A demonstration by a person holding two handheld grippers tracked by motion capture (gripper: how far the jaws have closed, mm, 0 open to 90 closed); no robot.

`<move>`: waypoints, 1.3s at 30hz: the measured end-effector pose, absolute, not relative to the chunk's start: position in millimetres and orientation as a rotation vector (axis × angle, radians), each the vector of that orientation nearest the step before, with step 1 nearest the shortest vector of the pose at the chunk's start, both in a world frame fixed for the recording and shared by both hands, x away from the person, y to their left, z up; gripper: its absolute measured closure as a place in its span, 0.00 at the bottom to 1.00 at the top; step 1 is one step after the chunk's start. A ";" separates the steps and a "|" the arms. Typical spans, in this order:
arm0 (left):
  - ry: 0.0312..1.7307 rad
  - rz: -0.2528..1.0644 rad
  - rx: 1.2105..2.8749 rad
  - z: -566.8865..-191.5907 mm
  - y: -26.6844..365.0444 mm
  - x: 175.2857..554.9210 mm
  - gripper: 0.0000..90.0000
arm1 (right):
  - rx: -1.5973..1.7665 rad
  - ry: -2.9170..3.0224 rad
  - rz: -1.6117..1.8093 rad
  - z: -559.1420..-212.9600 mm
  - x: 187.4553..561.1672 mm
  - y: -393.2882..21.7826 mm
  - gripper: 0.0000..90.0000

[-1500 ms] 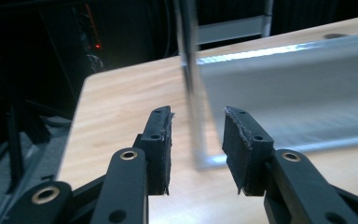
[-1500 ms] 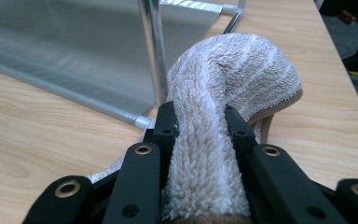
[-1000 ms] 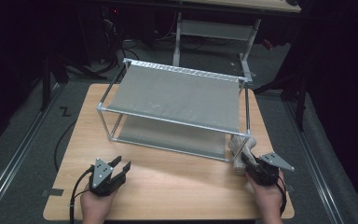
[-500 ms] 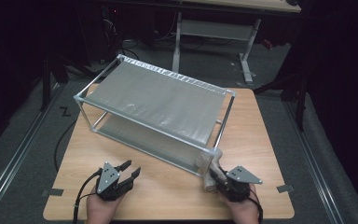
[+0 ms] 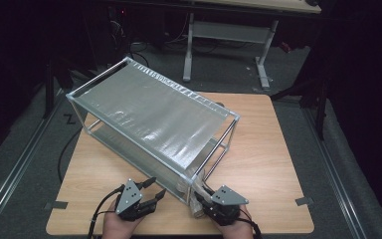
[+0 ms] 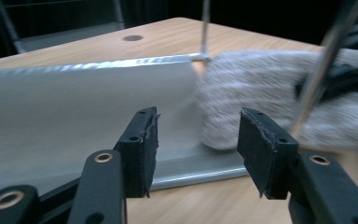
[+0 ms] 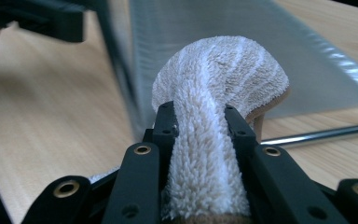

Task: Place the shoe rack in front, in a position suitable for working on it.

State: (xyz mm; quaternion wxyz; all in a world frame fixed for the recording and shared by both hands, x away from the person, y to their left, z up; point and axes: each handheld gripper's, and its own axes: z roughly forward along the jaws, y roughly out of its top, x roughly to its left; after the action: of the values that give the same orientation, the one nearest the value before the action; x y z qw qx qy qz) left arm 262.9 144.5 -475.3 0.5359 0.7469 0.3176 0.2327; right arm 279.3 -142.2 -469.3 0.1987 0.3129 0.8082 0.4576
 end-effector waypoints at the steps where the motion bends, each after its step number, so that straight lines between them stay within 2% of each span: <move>1: 0.748 0.548 1.784 -474.6 141.4 261.7 0.52 | 0.894 2.245 1.281 -468.7 280.7 -146.7 0.80; 6: 0.635 0.525 1.794 -467.5 111.2 254.5 0.53 | 0.993 2.170 1.260 -468.1 290.0 -171.1 0.80; 12: 0.593 0.452 1.765 -459.0 85.4 261.7 0.54 | 1.027 2.110 1.190 -471.9 299.4 -186.3 0.79; 20: 0.583 0.485 1.703 -443.2 74.2 267.2 0.74 | 1.030 2.102 1.194 -462.5 330.4 -176.1 0.79; 23: 0.574 0.515 1.703 -442.2 72.9 263.7 0.89 | 1.022 2.144 1.158 -464.4 354.2 -160.7 0.79; 30: 0.576 0.520 1.707 -441.7 81.8 258.8 0.90 | 1.049 2.274 1.014 -490.3 385.2 -140.0 0.80; 39: 0.578 0.550 1.710 -442.2 99.7 249.6 0.90 | 1.048 2.302 0.990 -490.8 368.1 -139.5 0.81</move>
State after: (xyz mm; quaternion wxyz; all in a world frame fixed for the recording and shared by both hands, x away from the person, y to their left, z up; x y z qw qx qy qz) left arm 249.6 99.7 -442.2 0.5872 0.7335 0.2478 0.2361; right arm 368.1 -139.5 -490.8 0.2111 0.3770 0.8284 0.3563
